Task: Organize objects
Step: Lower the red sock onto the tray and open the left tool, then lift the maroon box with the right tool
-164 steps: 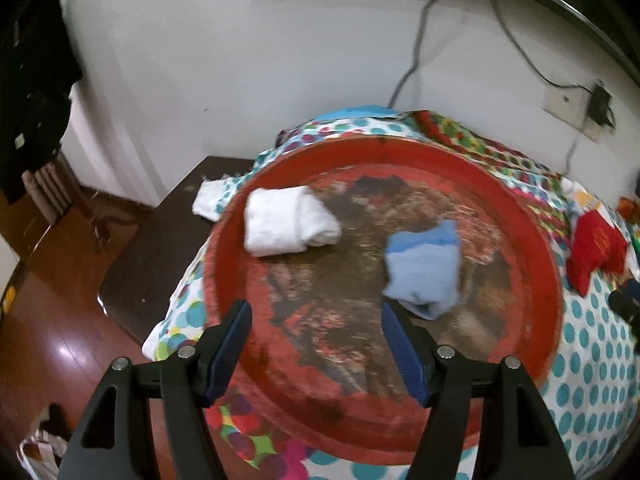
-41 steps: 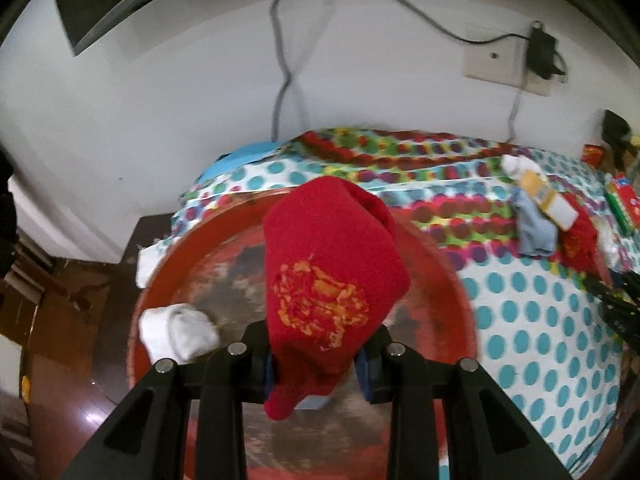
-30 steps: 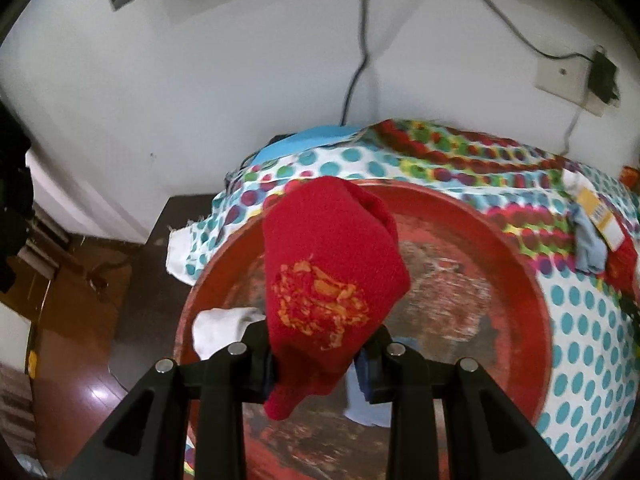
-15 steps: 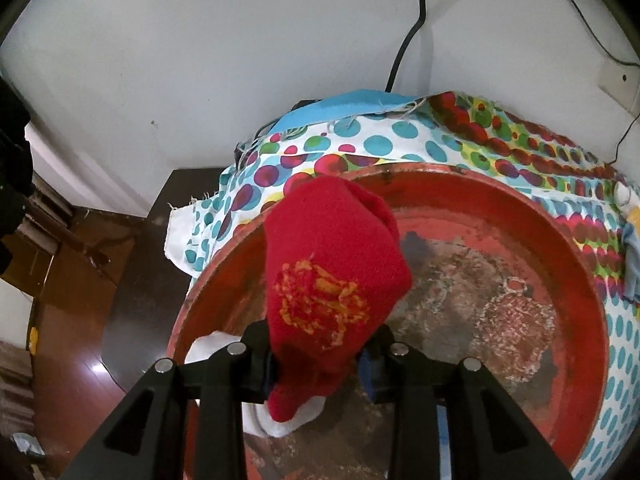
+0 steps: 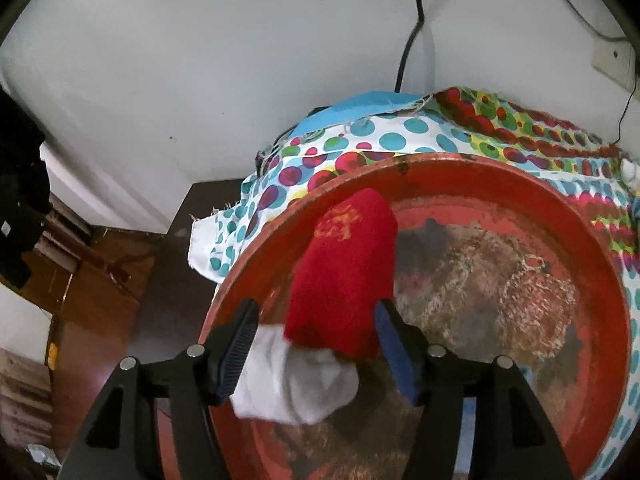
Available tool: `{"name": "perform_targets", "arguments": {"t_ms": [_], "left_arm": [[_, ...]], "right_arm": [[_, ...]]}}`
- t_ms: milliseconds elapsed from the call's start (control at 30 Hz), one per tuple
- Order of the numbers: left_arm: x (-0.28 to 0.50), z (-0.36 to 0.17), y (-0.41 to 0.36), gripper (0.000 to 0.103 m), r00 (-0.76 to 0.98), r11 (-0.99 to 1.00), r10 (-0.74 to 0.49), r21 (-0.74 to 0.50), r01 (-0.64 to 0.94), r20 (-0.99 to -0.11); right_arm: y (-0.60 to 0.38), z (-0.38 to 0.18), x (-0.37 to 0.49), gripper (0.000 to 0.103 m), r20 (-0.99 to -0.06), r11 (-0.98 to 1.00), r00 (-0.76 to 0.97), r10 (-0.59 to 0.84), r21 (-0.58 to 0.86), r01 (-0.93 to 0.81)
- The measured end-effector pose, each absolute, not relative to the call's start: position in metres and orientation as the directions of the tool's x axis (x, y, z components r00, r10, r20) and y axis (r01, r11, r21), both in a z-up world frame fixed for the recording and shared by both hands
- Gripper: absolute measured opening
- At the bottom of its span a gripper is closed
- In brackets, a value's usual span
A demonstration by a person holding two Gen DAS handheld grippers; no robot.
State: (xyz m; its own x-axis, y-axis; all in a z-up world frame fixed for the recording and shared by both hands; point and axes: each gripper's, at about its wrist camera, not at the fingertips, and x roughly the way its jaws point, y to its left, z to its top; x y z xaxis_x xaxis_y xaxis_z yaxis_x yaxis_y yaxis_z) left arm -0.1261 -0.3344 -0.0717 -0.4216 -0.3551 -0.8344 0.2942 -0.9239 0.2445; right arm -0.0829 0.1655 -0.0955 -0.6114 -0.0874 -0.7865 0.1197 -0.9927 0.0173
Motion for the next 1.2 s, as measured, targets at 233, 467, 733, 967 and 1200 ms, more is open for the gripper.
{"name": "perform_targets", "arguments": {"t_ms": [233, 467, 733, 967, 1200], "left_arm": [[-0.083, -0.057, -0.318, 0.062, -0.469, -0.926, -0.347, 0.215, 0.312, -0.813], [-0.034, -0.057, -0.291, 0.062, -0.535, -0.941, -0.288, 0.131, 0.312, -0.795], [0.001, -0.071, -0.268, 0.062, -0.551, -0.948, -0.273, 0.125, 0.291, -0.788], [0.009, -0.085, -0.261, 0.062, -0.553, -0.961, -0.245, 0.121, 0.250, -0.796], [0.006, -0.089, -0.260, 0.062, -0.558, -0.970, -0.207, 0.093, 0.226, -0.804]], "right_arm": [[0.164, -0.095, -0.083, 0.043, -0.787, -0.993, -0.611, -0.086, 0.016, 0.119], [0.164, -0.096, -0.083, 0.043, -0.787, -0.993, -0.611, -0.082, 0.012, 0.119], [0.164, -0.096, -0.084, 0.046, -0.788, -0.993, -0.611, -0.077, 0.007, 0.115], [0.168, -0.097, -0.083, 0.055, -0.791, -0.996, -0.609, -0.052, -0.007, 0.094], [0.170, -0.096, -0.084, 0.059, -0.793, -0.996, -0.608, -0.044, -0.008, 0.083]]}}
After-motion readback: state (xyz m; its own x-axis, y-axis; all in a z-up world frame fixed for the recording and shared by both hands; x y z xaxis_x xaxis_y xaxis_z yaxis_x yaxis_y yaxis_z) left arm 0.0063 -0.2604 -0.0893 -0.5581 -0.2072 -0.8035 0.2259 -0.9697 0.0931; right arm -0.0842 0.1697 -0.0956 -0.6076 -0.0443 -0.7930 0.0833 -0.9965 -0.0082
